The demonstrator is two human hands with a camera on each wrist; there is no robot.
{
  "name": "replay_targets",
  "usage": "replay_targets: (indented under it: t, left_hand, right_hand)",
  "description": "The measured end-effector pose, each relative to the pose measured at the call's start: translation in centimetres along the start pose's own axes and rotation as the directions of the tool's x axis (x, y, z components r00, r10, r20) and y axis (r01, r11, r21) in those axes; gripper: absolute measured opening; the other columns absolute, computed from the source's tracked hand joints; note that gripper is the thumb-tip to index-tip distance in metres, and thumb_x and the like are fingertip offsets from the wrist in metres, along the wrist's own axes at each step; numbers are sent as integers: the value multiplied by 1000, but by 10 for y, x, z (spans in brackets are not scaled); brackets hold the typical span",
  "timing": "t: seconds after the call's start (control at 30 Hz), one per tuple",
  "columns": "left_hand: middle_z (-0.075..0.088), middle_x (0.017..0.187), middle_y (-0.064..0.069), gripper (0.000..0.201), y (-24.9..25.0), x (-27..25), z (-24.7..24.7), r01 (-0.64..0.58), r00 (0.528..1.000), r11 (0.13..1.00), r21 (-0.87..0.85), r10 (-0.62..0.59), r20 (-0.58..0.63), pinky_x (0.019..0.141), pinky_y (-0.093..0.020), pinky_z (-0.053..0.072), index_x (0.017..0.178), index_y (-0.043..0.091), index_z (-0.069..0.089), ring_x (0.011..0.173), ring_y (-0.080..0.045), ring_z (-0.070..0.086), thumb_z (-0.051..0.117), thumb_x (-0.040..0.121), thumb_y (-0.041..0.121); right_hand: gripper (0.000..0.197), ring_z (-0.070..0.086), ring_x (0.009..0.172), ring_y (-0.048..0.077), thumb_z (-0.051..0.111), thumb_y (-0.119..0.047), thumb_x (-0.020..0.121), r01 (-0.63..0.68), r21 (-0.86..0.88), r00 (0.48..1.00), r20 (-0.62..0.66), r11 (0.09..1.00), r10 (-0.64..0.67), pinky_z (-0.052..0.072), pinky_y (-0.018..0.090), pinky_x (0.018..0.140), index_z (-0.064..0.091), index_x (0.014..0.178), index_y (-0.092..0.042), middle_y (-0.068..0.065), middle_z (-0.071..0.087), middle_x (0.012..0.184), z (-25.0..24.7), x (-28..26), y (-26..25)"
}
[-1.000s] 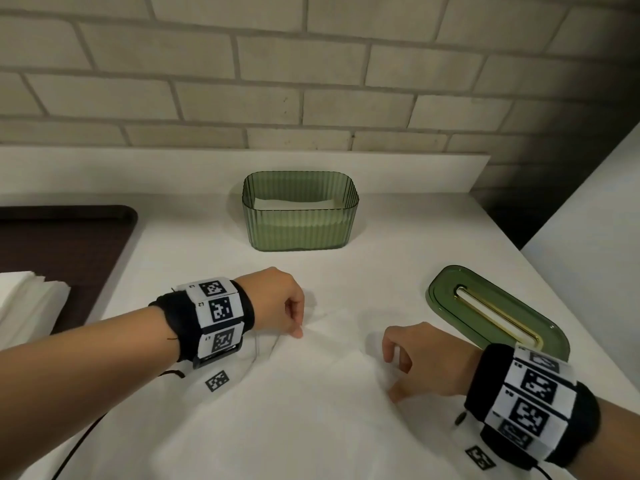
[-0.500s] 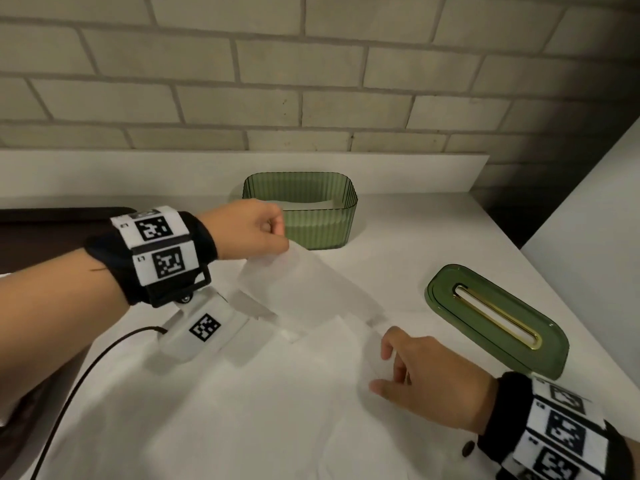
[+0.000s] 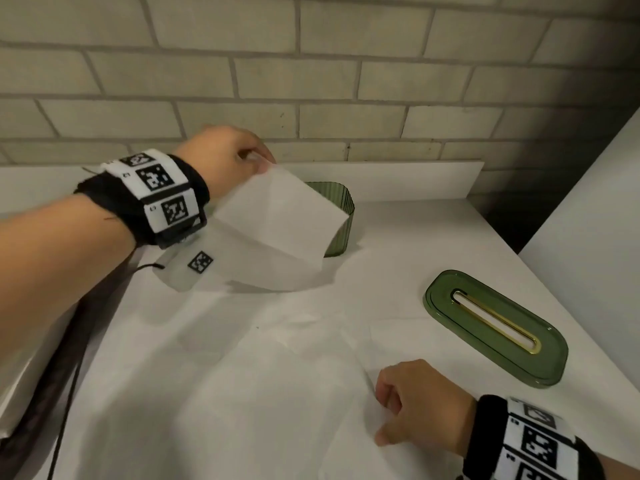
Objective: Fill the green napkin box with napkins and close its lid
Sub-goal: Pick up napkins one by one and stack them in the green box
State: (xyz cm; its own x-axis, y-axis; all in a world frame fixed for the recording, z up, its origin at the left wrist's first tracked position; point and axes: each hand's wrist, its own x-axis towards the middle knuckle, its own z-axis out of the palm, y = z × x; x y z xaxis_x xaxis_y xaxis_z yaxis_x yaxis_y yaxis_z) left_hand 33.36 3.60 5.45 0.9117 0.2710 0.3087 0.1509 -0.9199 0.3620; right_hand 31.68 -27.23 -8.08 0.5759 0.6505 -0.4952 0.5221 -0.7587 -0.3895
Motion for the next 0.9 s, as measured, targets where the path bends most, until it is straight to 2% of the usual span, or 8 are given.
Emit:
replay_targets:
  t: [0.1, 0.2, 0.33, 0.43, 0.6, 0.73, 0.83, 0.9]
  left_hand:
    - [63, 94, -4, 21, -15, 25, -2, 151, 987, 978, -141, -157, -31, 71, -25, 47, 109, 15, 69, 75, -18, 59, 58, 92, 20]
    - [63, 103, -6, 25, -28, 47, 1, 315, 944, 869, -381, -329, 31, 54, -22, 55, 116, 14, 65, 79, -20, 61, 57, 93, 20]
    - [65, 101, -8, 28, -30, 74, -11, 329, 912, 771, -545, -409, -28, 39, -9, 47, 118, 16, 65, 70, -13, 61, 61, 91, 20]
    - [64, 102, -5, 29, -20, 91, -29, 250, 921, 775, -580, -376, -106, 41, -7, 47, 119, 18, 65, 81, -16, 62, 61, 91, 23]
    - [65, 96, 1, 24, -9, 102, -41, 185, 935, 742, -645, -334, -116, 46, -9, 50, 115, 21, 66, 70, -3, 60, 60, 91, 24]
    - [64, 99, 0, 29, -18, 92, -20, 260, 937, 742, -618, -347, -23, 57, -16, 55, 120, 21, 63, 80, -12, 61, 59, 92, 24]
    - [62, 107, -7, 31, -29, 80, 1, 346, 917, 688, -638, -393, 73, 61, -19, 56, 123, 15, 61, 79, -15, 60, 58, 92, 18]
    - [63, 114, -10, 31, -37, 72, 14, 400, 896, 656, -639, -425, 125, 74, -27, 53, 123, 12, 61, 82, -17, 60, 58, 92, 16]
  right_hand:
    - [39, 36, 61, 0, 77, -39, 70, 32, -79, 999, 16, 996, -31, 32, 12, 56, 40, 65, -29, -14, 41, 74, -2, 1, -1]
    - [37, 40, 57, 2, 75, -37, 72, 20, -64, 999, 48, 998, -17, 33, 14, 54, 41, 62, -26, -12, 45, 65, -3, 2, 3]
    - [30, 46, 58, 3, 68, -27, 74, 11, -28, 999, 34, 1000, -10, 36, 8, 55, 44, 57, -27, -11, 48, 60, -7, -1, 8]
    - [33, 49, 54, 0, 67, -25, 75, 26, -8, 1000, 18, 1000, -25, 35, 3, 53, 44, 53, -30, -14, 52, 51, -9, 0, 11]
    - [33, 52, 52, -11, 67, -28, 76, 43, 37, 999, 31, 998, -45, 36, -1, 56, 48, 49, -32, -15, 52, 49, -10, 1, 12]
    - [31, 46, 56, -3, 70, -38, 74, 109, 44, 991, -86, 993, -105, 36, 10, 56, 48, 54, -31, -16, 50, 56, -28, 4, 18]
    - [25, 53, 66, -1, 68, -24, 80, 232, 104, 952, -228, 967, -204, 38, 11, 61, 54, 66, -39, -22, 58, 67, -65, 7, 19]
    - [20, 61, 76, 1, 66, -16, 83, 276, 137, 914, -342, 951, -216, 46, 16, 71, 62, 75, -33, -17, 66, 78, -96, 11, 17]
